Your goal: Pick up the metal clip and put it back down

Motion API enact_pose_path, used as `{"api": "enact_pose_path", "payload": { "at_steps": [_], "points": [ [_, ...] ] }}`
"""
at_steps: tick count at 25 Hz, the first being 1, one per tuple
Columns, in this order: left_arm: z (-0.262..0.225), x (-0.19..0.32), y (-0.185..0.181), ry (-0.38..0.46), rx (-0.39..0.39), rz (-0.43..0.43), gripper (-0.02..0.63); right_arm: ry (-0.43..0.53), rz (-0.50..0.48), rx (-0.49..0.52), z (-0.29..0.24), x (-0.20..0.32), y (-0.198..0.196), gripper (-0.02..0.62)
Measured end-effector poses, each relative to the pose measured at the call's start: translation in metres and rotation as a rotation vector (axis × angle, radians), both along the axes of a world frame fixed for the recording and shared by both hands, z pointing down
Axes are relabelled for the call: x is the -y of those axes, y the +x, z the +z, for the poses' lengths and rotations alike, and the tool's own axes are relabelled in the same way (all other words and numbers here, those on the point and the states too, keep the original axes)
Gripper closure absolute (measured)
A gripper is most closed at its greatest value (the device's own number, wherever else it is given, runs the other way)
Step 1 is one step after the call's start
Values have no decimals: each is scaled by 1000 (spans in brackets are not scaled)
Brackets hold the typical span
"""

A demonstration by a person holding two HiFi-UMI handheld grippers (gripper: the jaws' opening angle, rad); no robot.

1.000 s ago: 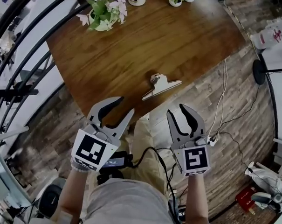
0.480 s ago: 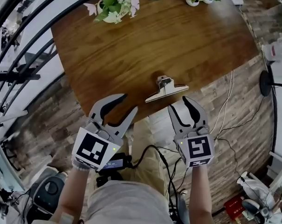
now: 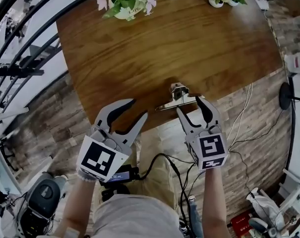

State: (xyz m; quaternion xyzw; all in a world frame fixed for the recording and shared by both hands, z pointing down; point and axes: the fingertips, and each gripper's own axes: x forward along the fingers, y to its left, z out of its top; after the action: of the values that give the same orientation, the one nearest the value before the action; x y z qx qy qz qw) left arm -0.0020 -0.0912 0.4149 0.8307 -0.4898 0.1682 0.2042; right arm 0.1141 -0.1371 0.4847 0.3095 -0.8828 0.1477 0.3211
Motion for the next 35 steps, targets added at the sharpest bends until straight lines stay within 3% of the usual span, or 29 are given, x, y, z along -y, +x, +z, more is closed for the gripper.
{"api": "enact_pose_path", "payload": {
  "at_steps": [5, 19, 26, 35],
  "points": [
    [9, 4, -2, -17, 1, -18, 465, -27, -33, -7, 14, 10, -3, 324],
    [22, 14, -6, -36, -5, -57, 465, -92, -245, -78, 40, 15, -17, 324],
    [27, 16, -8, -50, -11, -64, 465, -168, -256, -33, 45, 12, -20, 350],
    [30, 19, -8, -51, -14, -50, 465, -192, -222, -13, 43, 12, -20, 390]
  ]
}}
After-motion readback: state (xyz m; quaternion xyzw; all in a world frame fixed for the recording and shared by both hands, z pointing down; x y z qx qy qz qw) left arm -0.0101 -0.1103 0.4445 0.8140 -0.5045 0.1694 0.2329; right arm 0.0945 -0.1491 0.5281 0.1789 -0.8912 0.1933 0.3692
